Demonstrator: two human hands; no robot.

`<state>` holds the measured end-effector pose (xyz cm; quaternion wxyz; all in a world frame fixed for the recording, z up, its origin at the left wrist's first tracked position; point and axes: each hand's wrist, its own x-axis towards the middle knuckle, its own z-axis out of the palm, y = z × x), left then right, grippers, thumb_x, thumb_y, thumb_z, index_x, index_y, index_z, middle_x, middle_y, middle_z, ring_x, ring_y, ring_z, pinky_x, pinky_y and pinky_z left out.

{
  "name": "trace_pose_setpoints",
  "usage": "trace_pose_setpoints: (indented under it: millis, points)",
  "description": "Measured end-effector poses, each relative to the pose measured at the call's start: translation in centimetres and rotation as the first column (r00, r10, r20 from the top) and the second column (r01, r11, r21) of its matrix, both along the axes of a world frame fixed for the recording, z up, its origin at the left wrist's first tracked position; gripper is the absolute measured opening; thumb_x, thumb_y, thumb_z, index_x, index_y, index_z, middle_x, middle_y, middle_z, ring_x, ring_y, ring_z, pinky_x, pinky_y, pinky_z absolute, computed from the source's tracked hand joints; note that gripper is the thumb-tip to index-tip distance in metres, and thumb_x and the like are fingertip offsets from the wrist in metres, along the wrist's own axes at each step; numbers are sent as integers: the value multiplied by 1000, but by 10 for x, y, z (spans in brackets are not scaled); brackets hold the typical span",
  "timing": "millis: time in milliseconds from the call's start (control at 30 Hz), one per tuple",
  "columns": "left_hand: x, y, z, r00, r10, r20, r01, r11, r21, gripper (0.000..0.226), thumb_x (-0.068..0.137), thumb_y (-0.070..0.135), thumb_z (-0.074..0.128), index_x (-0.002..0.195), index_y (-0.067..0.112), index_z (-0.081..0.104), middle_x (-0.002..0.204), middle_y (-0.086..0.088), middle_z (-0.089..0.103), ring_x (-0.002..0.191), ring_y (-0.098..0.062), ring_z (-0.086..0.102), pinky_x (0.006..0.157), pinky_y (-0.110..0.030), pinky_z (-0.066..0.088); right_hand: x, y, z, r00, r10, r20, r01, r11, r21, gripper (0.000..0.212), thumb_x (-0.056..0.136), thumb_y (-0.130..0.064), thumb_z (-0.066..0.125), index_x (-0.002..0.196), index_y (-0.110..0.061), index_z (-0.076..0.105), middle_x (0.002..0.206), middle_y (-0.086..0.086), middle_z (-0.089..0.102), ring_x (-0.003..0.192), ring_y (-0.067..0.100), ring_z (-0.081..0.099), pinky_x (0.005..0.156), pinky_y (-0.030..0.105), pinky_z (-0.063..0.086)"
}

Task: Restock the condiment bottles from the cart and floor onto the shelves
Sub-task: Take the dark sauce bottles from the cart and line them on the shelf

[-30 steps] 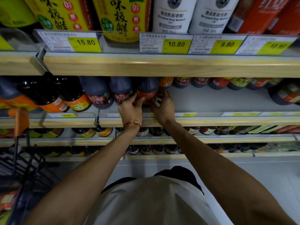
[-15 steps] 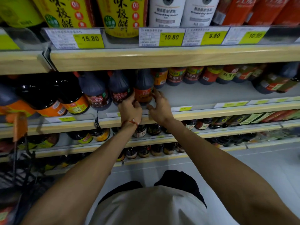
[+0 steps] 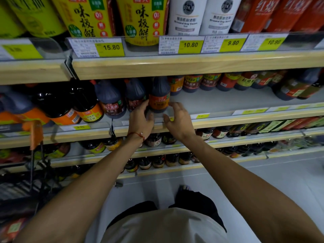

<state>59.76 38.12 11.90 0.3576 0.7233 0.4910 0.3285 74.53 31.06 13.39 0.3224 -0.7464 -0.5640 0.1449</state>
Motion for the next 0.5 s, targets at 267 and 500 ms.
trace_pose_setpoints:
  millis: [267, 500]
  points:
    - [-57, -37, 30, 840, 7, -542, 177, 942, 286, 53, 94, 38, 55, 140, 12, 56, 133, -11, 63, 118, -36, 59, 86, -46, 55, -11, -38, 29, 869, 173, 464, -177, 984, -36, 48, 78, -44, 67, 112, -10, 71, 106, 7, 68, 100, 34, 63, 81, 44, 50]
    - [-87, -93, 32, 672, 152, -725, 149, 931, 334, 56, 91, 51, 51, 133, 15, 58, 121, -6, 64, 110, -32, 58, 84, -44, 51, -22, -68, 33, 751, 332, 570, -412, 911, 12, 50, 85, -53, 61, 112, -11, 68, 102, 6, 66, 99, 30, 59, 84, 44, 45]
